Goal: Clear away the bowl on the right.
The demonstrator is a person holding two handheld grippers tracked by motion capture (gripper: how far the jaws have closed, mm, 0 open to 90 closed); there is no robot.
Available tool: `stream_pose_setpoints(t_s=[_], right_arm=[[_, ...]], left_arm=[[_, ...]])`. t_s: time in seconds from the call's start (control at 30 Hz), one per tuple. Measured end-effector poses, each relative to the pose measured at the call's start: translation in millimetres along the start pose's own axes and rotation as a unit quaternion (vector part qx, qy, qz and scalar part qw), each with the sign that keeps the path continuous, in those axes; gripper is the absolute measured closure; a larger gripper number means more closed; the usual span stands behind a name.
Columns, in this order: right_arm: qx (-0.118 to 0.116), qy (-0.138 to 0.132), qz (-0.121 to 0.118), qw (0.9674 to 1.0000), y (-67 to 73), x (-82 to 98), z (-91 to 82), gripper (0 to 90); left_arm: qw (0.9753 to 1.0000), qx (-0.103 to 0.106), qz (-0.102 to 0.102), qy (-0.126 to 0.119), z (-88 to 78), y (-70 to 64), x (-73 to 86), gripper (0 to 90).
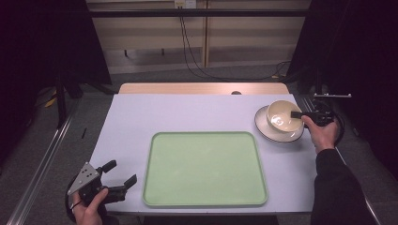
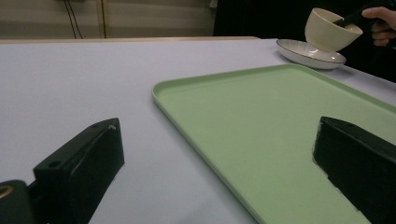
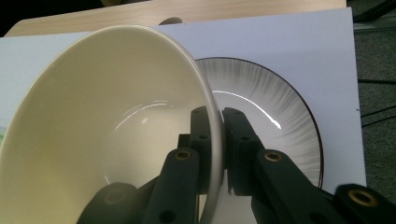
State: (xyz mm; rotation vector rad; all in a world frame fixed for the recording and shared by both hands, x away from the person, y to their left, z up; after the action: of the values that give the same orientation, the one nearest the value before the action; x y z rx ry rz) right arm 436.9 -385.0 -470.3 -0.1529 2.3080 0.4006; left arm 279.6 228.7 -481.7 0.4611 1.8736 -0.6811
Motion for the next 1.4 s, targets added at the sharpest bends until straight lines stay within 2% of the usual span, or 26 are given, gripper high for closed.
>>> stream_pose_setpoints(t_s=[0.17, 0.4, 0.53, 0.6, 0.73, 0.83, 0.93, 0.97, 1.13, 1.17, 1.4], right_arm=[[-0.016, -0.005, -0.012, 0.9998, 7.7, -6.4, -9.1, 83.3], [-0.023, -0.017, -0.021, 0.9994, 13.9, -13.8, -18.1, 83.3], [-0.028, -0.024, -0.026, 0.999, 17.3, -18.2, -23.6, 83.3], [-0.031, -0.028, -0.032, 0.9986, 19.2, -20.2, -25.1, 83.3], [-0.045, -0.025, -0.039, 0.9979, 29.5, -23.3, -29.2, 83.3], [-0.053, -0.027, -0.051, 0.9969, 36.9, -26.3, -29.9, 83.3], [-0.058, -0.028, -0.054, 0.9965, 41.4, -28.0, -30.5, 83.3], [-0.067, -0.029, -0.053, 0.9959, 45.9, -29.7, -31.8, 83.3], [-0.073, -0.03, -0.062, 0.9949, 53.1, -32.0, -33.4, 83.3], [-0.082, -0.027, -0.063, 0.9943, 57.5, -32.2, -33.5, 83.3], [-0.088, -0.019, -0.072, 0.9933, 66.9, -31.3, -29.9, 83.3]], left_arm=[[1.0, 0.002, -0.002, -0.001, 0.7, -0.3, -0.3, 1.9], [1.0, 0.0, 0.001, 0.0, 0.1, -0.1, -0.1, 1.9], [1.0, -0.001, -0.005, -0.003, 0.6, 0.0, -0.4, 1.9], [1.0, -0.002, 0.002, -0.001, 0.6, 0.1, -0.4, 1.9], [1.0, -0.001, -0.003, -0.002, 0.5, -0.1, -0.5, 1.9], [1.0, 0.001, -0.001, -0.001, 0.5, -0.3, -0.4, 1.9], [1.0, 0.001, -0.001, -0.001, 0.7, -0.2, -0.5, 1.9], [1.0, 0.001, 0.001, -0.001, 0.7, 0.1, -0.5, 1.9], [1.0, 0.001, 0.002, -0.001, 0.9, 0.0, -0.5, 1.9], [1.0, 0.001, 0.001, -0.001, 0.9, -0.1, -0.6, 1.9], [1.0, 0.006, 0.002, 0.0, 1.0, -0.7, -0.6, 1.9]])
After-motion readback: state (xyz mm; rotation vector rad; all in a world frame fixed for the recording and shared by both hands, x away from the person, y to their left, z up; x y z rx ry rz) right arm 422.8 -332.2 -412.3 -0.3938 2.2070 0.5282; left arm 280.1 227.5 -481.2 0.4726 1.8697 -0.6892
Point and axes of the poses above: each handheld gripper's, and its own axes: z roughly forward along the jaws, x roughly out of its underside, y roughly to its left, the point moved 8 cm from there along z, roughly forward along the jaws, and after that the axes turned 5 degrees about -z, right-handed, at the moved point
